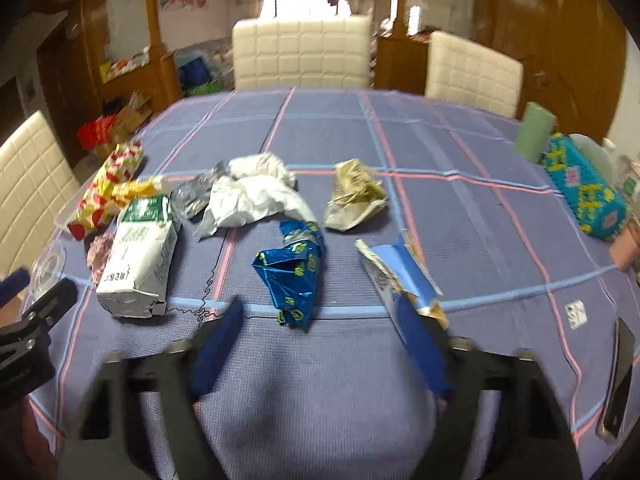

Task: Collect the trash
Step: 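Grasp the green-and-white milk carton with the left tool while the right tool grasps the blue wrapper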

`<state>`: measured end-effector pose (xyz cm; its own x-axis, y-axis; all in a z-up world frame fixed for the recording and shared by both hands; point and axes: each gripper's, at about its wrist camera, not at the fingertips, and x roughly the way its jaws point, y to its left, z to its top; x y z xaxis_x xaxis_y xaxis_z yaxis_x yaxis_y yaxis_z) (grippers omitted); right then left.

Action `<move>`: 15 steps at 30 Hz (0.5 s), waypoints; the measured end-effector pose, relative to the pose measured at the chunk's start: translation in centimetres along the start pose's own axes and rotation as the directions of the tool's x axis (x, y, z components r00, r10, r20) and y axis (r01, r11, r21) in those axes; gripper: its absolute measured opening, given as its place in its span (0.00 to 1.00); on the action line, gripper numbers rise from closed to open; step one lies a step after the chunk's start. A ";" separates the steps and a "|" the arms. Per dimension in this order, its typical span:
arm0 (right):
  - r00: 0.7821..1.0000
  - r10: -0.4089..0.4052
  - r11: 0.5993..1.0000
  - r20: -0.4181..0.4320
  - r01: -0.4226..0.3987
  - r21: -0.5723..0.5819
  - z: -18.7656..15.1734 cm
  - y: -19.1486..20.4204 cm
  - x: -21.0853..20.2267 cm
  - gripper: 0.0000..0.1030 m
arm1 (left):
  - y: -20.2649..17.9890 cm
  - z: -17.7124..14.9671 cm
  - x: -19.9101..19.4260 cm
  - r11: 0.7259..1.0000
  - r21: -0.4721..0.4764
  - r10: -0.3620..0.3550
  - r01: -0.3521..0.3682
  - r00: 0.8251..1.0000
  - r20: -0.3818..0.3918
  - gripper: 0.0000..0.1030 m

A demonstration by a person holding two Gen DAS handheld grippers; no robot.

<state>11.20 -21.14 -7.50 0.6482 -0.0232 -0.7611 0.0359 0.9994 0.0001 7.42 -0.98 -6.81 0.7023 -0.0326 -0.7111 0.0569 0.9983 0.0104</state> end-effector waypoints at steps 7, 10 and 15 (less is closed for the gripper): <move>0.997 0.056 0.998 -0.051 -0.057 -0.023 1.3 0.1 3.0 0.55 | -3.4 2.8 2.9 0.997 0.071 -0.015 0.017 0.999 -0.031 0.97; 0.995 0.071 0.997 -0.064 -0.073 -0.028 1.6 0.0 4.0 0.55 | -4.5 3.4 4.7 0.995 0.099 0.006 0.000 0.998 -0.060 0.97; 0.993 0.088 0.995 -0.080 -0.090 -0.031 2.0 0.2 5.3 0.48 | -5.3 4.1 7.3 0.993 0.121 0.021 -0.008 0.994 -0.111 0.97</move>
<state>16.14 -21.15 -10.24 0.5863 0.0666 -0.8074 -0.0461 0.9977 0.0488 15.14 -6.70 -9.17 0.6205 -0.0058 -0.7842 0.1371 0.9854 0.1013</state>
